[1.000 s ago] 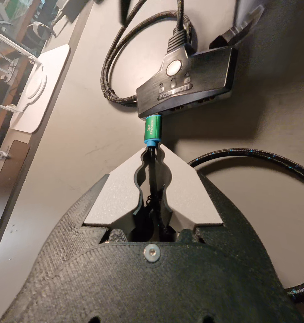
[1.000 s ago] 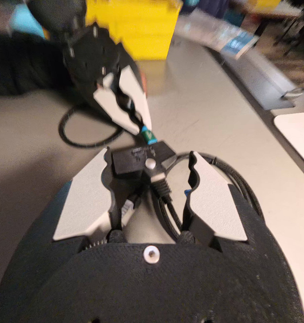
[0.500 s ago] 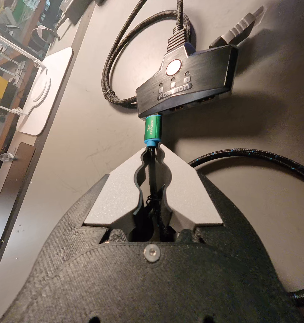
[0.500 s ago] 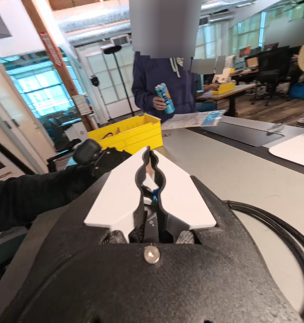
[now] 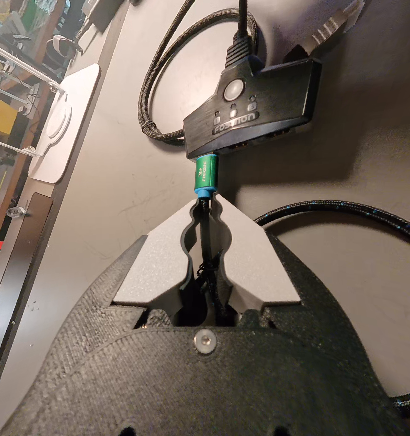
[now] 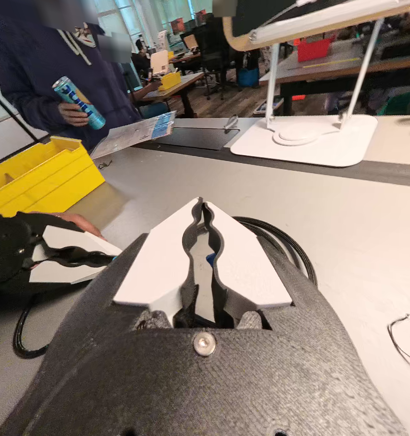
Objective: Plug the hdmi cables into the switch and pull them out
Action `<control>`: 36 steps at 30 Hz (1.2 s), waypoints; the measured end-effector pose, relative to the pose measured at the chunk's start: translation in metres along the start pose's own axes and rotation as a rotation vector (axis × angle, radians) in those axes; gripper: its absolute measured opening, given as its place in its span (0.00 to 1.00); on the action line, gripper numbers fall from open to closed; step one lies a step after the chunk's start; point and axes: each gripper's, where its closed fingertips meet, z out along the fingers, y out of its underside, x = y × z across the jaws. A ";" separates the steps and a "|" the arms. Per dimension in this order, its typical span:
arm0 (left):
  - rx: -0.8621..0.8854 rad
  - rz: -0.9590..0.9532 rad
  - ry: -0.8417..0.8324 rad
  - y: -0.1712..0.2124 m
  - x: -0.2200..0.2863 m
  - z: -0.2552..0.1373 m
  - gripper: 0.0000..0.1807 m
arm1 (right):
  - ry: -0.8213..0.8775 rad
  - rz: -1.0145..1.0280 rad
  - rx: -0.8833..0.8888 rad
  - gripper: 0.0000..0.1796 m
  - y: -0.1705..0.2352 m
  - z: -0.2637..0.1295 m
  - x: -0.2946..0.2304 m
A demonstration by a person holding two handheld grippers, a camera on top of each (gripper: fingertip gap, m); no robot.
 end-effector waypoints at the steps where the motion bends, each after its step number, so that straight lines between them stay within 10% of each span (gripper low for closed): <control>1: -0.002 0.002 -0.002 0.000 0.000 0.000 0.05 | 0.014 0.021 -0.004 0.01 0.000 0.000 0.005; 26: 0.030 -0.098 -0.008 -0.010 -0.020 -0.042 0.31 | 0.583 -0.049 -0.049 0.15 -0.001 -0.014 0.104; 36: 0.563 -0.774 -0.164 -0.130 -0.048 -0.052 0.43 | 0.738 -0.099 0.008 0.19 -0.017 -0.010 0.097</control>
